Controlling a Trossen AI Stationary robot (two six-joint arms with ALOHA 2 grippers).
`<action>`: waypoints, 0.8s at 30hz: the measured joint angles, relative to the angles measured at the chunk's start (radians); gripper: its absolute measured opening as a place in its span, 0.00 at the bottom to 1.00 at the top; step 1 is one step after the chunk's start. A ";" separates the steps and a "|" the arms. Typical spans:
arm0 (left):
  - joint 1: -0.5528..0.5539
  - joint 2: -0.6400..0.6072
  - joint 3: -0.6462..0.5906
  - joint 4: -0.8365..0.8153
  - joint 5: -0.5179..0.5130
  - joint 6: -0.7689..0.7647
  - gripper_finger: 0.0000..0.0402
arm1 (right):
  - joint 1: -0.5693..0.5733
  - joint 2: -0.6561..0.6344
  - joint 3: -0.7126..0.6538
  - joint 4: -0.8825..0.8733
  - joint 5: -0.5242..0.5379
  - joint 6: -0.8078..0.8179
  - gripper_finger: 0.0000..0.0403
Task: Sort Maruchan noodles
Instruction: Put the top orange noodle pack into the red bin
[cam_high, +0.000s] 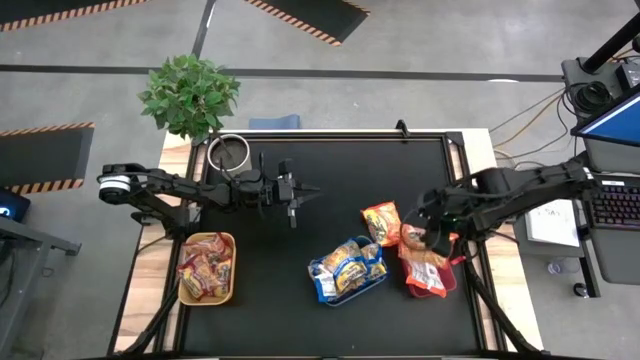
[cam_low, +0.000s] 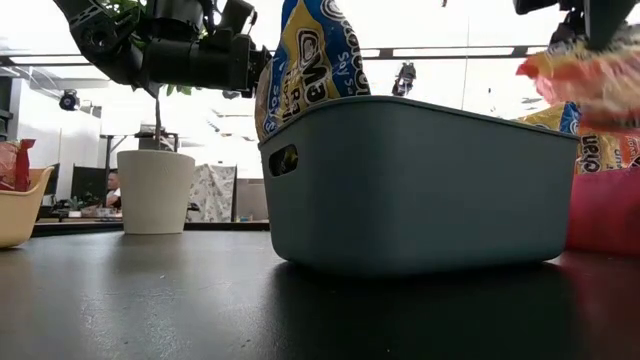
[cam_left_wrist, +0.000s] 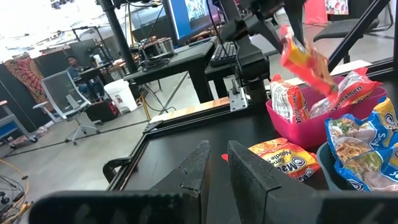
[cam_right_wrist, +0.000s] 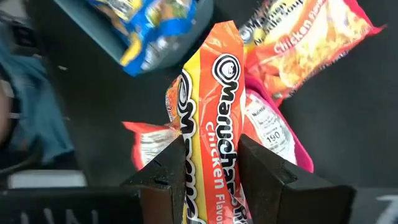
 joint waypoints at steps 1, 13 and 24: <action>0.000 0.000 0.000 0.000 0.000 0.000 0.10 | 0.016 0.013 -0.004 -0.001 0.017 0.005 0.28; 0.000 0.000 0.000 0.000 0.000 -0.014 0.10 | 0.103 0.205 -0.006 -0.072 0.063 0.005 0.28; 0.000 0.000 0.000 0.000 0.000 -0.024 0.10 | 0.105 0.275 -0.007 -0.074 0.063 -0.004 0.30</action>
